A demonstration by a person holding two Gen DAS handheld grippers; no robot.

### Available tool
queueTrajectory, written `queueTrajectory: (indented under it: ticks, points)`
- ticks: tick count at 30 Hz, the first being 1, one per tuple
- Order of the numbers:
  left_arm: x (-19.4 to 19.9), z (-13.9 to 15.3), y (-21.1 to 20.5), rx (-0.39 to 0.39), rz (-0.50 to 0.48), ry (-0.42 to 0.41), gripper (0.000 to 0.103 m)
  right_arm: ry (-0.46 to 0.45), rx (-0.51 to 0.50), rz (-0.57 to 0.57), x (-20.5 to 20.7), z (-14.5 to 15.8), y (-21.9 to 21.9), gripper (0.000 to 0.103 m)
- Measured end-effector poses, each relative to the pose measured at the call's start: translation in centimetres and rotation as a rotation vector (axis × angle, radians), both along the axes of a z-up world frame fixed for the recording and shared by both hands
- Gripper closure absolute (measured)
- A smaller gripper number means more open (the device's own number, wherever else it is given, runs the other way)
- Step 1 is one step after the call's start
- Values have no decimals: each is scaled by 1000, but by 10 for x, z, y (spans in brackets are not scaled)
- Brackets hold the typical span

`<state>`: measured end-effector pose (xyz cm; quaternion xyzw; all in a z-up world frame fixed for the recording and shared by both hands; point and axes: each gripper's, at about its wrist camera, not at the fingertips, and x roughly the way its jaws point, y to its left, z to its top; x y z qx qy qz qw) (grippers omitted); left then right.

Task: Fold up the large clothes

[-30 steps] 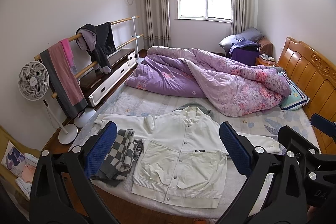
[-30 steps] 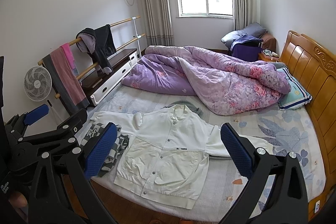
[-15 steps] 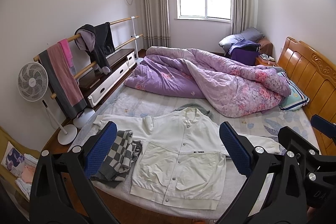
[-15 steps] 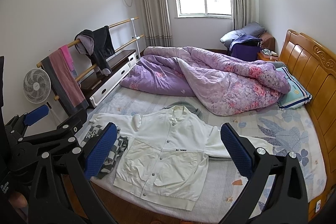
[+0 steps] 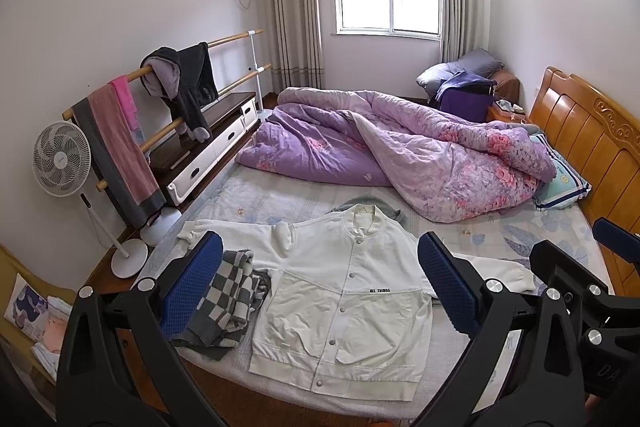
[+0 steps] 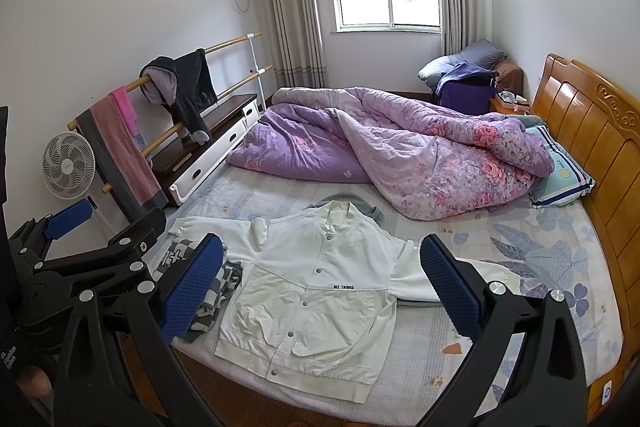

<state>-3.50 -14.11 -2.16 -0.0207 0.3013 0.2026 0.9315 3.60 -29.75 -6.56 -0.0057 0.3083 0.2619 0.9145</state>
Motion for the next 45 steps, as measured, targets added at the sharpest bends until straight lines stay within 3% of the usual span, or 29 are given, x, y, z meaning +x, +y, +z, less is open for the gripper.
queueTrajectory:
  ticks: [22,45]
  points:
    - [28,-11,8,-15,-24,-5,5,5,-1,0,9,2,6,8]
    - [28,-10,12,-15,-22,-2,5,13,-3,2,15,2,8,8]
